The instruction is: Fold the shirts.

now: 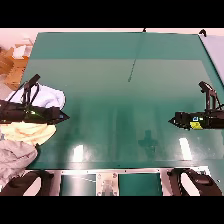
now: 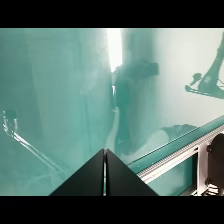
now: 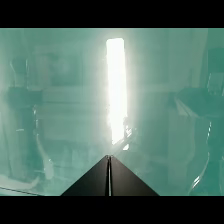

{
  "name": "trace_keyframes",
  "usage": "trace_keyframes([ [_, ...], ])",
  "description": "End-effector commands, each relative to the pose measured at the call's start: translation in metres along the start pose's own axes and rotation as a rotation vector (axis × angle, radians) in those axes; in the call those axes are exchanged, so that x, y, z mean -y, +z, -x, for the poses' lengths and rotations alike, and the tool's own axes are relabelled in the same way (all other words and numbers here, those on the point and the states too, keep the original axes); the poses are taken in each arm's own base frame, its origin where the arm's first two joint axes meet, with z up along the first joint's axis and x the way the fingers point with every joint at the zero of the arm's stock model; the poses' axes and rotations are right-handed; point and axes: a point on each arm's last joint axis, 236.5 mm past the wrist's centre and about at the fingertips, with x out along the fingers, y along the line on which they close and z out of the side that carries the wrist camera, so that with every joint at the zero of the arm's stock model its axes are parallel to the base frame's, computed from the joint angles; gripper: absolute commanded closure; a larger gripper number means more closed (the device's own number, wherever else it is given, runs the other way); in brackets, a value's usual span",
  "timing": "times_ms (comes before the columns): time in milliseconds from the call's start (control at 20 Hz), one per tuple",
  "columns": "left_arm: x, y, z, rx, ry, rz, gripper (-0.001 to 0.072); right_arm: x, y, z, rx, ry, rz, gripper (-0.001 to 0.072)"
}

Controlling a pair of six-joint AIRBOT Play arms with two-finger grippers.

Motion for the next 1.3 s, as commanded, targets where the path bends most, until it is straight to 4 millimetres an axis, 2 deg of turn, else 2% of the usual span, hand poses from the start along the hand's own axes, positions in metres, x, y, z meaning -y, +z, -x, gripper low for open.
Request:
trace_keyframes([
  [0, 0.007, 0.001, 0.000, 0.006, -0.027, 0.004, 0.0681, 0.000, 0.000, 0.000, 0.000, 0.000, 0.000, 0.0698],
  [100, 0.003, 0.023, 0.001, 0.098, -0.013, 0.004, 0.0681, 0.000, 0.004, 0.000, 0.017, 0.000, 0.000, 0.0698],
  [150, 0.001, 0.035, 0.003, 0.150, -0.002, 0.002, 0.0681, 0.000, 0.012, 0.000, 0.052, 0.000, 0.000, 0.0698],
  [200, -0.010, 0.049, 0.006, 0.209, 0.049, -0.036, 0.0681, 0.001, 0.023, 0.001, 0.097, -0.002, -0.002, 0.0698],
  [300, -0.064, 0.094, 0.033, 0.390, 0.315, -0.133, 0.0680, 0.001, 0.029, 0.002, 0.121, -0.001, -0.002, 0.0698],
  [350, -0.092, 0.113, 0.059, 0.462, 0.467, -0.176, 0.0479, 0.001, 0.029, 0.002, 0.122, -0.001, -0.002, 0.0698],
  [400, -0.115, 0.129, 0.087, 0.535, 0.597, -0.201, -0.0007, 0.001, 0.029, 0.002, 0.122, -0.001, -0.002, 0.0698],
  [450, -0.141, 0.141, 0.119, 0.602, 0.732, -0.219, 0.0019, 0.001, 0.029, 0.002, 0.122, -0.001, -0.002, 0.0698],
  [500, -0.165, 0.145, 0.141, 0.612, 0.839, -0.234, 0.0018, 0.001, 0.029, 0.002, 0.124, -0.001, -0.002, 0.0698],
  [550, -0.197, 0.141, 0.152, 0.584, 0.916, -0.197, 0.0016, 0.001, 0.029, 0.002, 0.124, -0.001, -0.002, 0.0698],
  [600, -0.227, 0.132, 0.153, 0.539, 0.945, -0.126, -0.0013, 0.001, 0.030, 0.002, 0.125, -0.001, -0.002, 0.0698],
  [650, -0.258, 0.122, 0.148, 0.483, 0.961, -0.059, -0.0013, 0.001, 0.032, 0.002, 0.133, -0.001, -0.002, 0.0698],
  [750, -0.299, 0.117, 0.124, 0.381, 0.970, -0.057, -0.0013, 0.001, 0.035, 0.003, 0.150, -0.001, -0.002, 0.0698],
  [950, -0.348, 0.127, 0.075, 0.307, 0.947, -0.082, -0.0013, 0.001, 0.039, 0.003, 0.164, 0.000, -0.002, 0.0697],
  [1150, -0.382, 0.113, 0.034, 0.194, 0.913, -0.037, -0.0013, 0.000, 0.039, 0.003, 0.164, 0.001, -0.003, 0.0697],
  [1200, -0.384, 0.110, 0.032, 0.180, 0.910, -0.032, 0.0033, 0.000, 0.039, 0.003, 0.164, 0.003, -0.004, 0.0697],
  [1250, -0.383, 0.112, 0.034, 0.185, 0.912, -0.034, 0.0238, 0.000, 0.039, 0.003, 0.164, 0.003, -0.004, 0.0695],
])
